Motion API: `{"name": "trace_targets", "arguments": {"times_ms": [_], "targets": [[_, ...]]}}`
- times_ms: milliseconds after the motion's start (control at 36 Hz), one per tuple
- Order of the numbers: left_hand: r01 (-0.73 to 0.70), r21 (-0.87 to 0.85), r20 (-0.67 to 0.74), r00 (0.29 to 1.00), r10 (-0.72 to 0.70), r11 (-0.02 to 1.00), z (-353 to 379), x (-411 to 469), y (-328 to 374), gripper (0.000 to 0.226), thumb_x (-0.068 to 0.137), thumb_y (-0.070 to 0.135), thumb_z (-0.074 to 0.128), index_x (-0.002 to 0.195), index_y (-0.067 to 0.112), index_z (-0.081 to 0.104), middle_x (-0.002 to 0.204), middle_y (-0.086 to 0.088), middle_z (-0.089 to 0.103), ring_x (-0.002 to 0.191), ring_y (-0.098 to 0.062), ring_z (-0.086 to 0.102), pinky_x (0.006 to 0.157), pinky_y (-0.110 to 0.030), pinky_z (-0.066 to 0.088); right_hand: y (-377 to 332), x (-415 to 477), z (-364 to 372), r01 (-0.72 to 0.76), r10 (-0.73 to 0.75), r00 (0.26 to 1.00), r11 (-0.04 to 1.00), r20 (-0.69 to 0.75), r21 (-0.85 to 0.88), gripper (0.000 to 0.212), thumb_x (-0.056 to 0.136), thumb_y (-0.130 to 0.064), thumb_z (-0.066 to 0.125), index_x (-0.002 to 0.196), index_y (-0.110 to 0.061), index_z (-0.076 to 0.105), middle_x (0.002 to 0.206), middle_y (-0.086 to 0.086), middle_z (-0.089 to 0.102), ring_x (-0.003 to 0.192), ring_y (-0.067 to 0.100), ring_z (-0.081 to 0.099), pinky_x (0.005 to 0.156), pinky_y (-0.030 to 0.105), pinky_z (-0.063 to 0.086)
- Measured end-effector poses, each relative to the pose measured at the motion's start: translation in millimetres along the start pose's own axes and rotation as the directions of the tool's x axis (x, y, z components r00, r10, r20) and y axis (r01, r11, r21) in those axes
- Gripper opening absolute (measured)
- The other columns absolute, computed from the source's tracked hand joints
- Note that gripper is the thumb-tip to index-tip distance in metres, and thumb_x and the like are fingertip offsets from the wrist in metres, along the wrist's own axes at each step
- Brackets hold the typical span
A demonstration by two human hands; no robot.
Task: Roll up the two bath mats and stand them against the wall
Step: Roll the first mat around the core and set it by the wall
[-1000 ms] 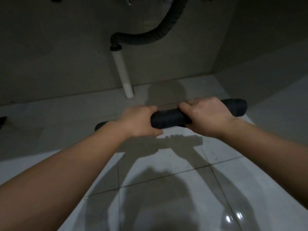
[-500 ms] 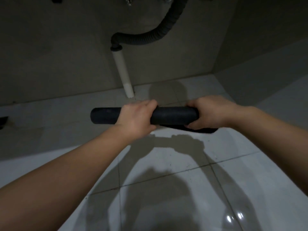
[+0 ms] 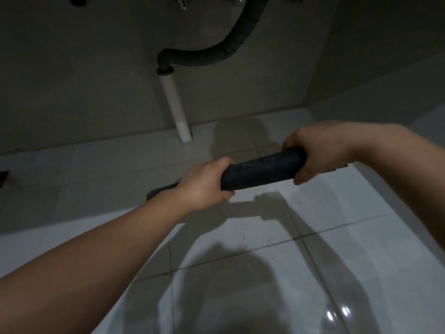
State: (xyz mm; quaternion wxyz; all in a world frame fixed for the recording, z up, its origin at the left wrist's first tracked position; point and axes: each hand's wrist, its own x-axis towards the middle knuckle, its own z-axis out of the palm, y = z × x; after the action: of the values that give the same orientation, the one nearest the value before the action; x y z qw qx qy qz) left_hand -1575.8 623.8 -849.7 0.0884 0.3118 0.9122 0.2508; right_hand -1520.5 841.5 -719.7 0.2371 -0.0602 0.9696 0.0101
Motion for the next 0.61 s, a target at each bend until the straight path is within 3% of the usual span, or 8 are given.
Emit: {"name": "trace_targets", "arguments": {"times_ms": [83, 139, 250, 333, 389, 500, 556, 611], "targets": [[0.033, -0.167, 0.063, 0.998, -0.023, 0.985, 2.9, 1.6, 16.2, 0.066, 0.067, 0.037, 0.081, 0.120, 0.031, 0.043, 0.112, 0.004, 0.061, 0.097, -0.016, 0.060, 0.081, -0.030, 0.051, -7.9, -4.7, -8.2, 0.017, -0.030, 0.996, 0.986, -0.078, -0.168, 0.032, 0.068, -0.040, 0.078, 0.095, -0.035, 0.060, 0.076, -0.011, 0.061, 0.068, 0.008, 0.058, 0.068, 0.032, 0.054], [0.067, -0.328, 0.095, 0.995, -0.038, 0.942, 8.3, 3.3, 32.9, 0.070, 0.068, 0.032, 0.083, 0.126, 0.027, 0.044, 0.115, 0.005, 0.059, 0.101, -0.011, 0.057, 0.081, -0.021, 0.047, -17.3, -7.5, -14.3, 0.022, -0.050, 0.995, 0.954, -0.088, -0.299, 0.032, 0.068, -0.038, 0.077, 0.094, -0.034, 0.060, 0.076, -0.010, 0.060, 0.071, 0.010, 0.058, 0.070, 0.034, 0.054], [0.137, -0.537, 0.118, 0.989, -0.087, 0.833, 36.9, 6.8, 54.6, 0.062, 0.066, 0.023, 0.085, 0.117, 0.029, 0.050, 0.115, 0.004, 0.062, 0.105, -0.012, 0.059, 0.092, -0.034, 0.049, -27.7, -13.5, -30.9, 0.005, -0.059, 0.993, 0.888, -0.103, -0.460, 0.043, 0.062, -0.043, 0.079, 0.100, -0.032, 0.062, 0.078, -0.008, 0.060, 0.070, 0.013, 0.057, 0.067, 0.032, 0.053], [0.167, -0.621, 0.101, 0.986, -0.132, 0.766, 55.7, 2.7, 61.3, 0.057, 0.067, 0.025, 0.084, 0.112, 0.032, 0.050, 0.110, 0.009, 0.063, 0.100, -0.007, 0.060, 0.083, -0.028, 0.051, -22.6, -24.2, -44.9, 0.068, -0.102, 0.984, 0.971, -0.143, -0.229, 0.053, 0.066, -0.048, 0.078, 0.112, -0.035, 0.057, 0.085, -0.013, 0.059, 0.072, 0.007, 0.055, 0.063, 0.030, 0.048], [0.164, -0.678, 0.065, 0.984, -0.164, 0.717, 63.3, -0.5, 66.3, 0.056, 0.068, 0.024, 0.084, 0.112, 0.032, 0.050, 0.107, 0.011, 0.062, 0.097, -0.004, 0.060, 0.080, -0.025, 0.051, -17.6, -30.7, -48.9, 0.169, -0.164, 0.959, 0.986, -0.232, 0.003, 0.045, 0.072, -0.047, 0.075, 0.111, -0.034, 0.059, 0.089, -0.015, 0.063, 0.077, 0.005, 0.059, 0.064, 0.026, 0.050], [0.216, -0.748, 0.060, 0.964, -0.260, 0.628, 81.3, -1.2, 78.5, 0.057, 0.063, 0.021, 0.086, 0.105, 0.032, 0.050, 0.103, 0.010, 0.064, 0.099, -0.012, 0.062, 0.087, -0.038, 0.053, -16.2, -33.5, -37.4, 0.301, -0.139, 0.897, 0.887, -0.419, 0.350, 0.018, 0.085, -0.037, 0.065, 0.100, -0.027, 0.067, 0.089, -0.008, 0.068, 0.081, 0.006, 0.064, 0.073, 0.030, 0.057], [0.253, -0.763, 0.083, 0.951, -0.298, 0.595, 93.1, -1.1, 80.2, 0.055, 0.060, 0.021, 0.087, 0.098, 0.037, 0.051, 0.100, 0.009, 0.064, 0.098, -0.016, 0.063, 0.087, -0.044, 0.054, -19.1, -29.1, -25.8, 0.330, -0.101, 0.875, 0.840, -0.473, 0.431, 0.022, 0.088, -0.042, 0.059, 0.096, -0.025, 0.070, 0.087, -0.005, 0.069, 0.080, 0.007, 0.064, 0.073, 0.029, 0.055], [0.264, -0.763, 0.092, 0.948, -0.305, 0.590, 106.4, -4.0, 79.4, 0.053, 0.062, 0.018, 0.086, 0.094, 0.038, 0.049, 0.096, 0.011, 0.062, 0.096, -0.016, 0.062, 0.088, -0.042, 0.052, -24.0, -21.4, -10.3, 0.303, -0.079, 0.892, 0.835, -0.445, 0.459, 0.035, 0.089, -0.051, 0.051, 0.100, -0.022, 0.069, 0.091, 0.001, 0.069, 0.085, 0.014, 0.064, 0.076, 0.033, 0.053]]}}
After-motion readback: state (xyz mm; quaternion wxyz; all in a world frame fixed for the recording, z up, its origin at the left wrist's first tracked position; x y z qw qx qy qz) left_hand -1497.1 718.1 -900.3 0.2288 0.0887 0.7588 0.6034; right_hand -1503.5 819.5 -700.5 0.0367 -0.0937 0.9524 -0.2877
